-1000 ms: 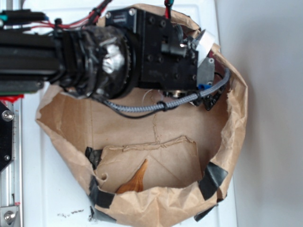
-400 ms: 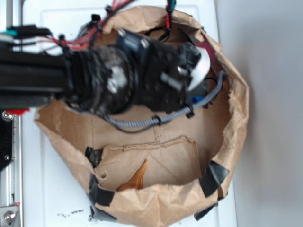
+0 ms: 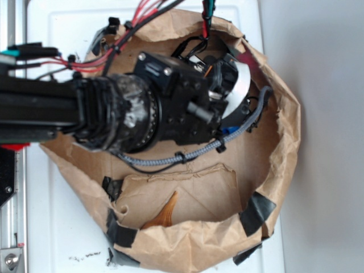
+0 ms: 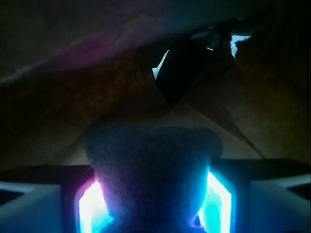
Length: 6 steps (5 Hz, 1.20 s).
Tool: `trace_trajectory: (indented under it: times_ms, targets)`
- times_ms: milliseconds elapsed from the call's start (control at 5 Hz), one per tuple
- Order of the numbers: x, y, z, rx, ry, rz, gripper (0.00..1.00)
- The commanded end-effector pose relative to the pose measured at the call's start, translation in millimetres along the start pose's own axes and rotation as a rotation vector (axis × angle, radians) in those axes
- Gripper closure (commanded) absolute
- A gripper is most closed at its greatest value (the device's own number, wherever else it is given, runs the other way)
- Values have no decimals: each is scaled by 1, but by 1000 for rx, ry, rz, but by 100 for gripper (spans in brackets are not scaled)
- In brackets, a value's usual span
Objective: Grab the gray animal.
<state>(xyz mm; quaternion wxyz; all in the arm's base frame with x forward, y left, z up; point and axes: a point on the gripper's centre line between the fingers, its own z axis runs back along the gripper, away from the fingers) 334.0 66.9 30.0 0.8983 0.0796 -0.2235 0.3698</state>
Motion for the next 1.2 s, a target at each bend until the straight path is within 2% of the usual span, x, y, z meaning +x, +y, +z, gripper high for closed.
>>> trace_trajectory:
  times_ms: [0,200,400,600,800,1000]
  targets:
    - [15,3,75,-157,112,-114,100]
    - [21,0,119,-204,211,-202,100]
    - [20,-12,142,-193,239,-333,100]
    - [20,-16,165,-184,224,-400,100]
    - [30,-12,187,-213,278,-432,100]
    - [37,-13,196,-192,323,-464,100]
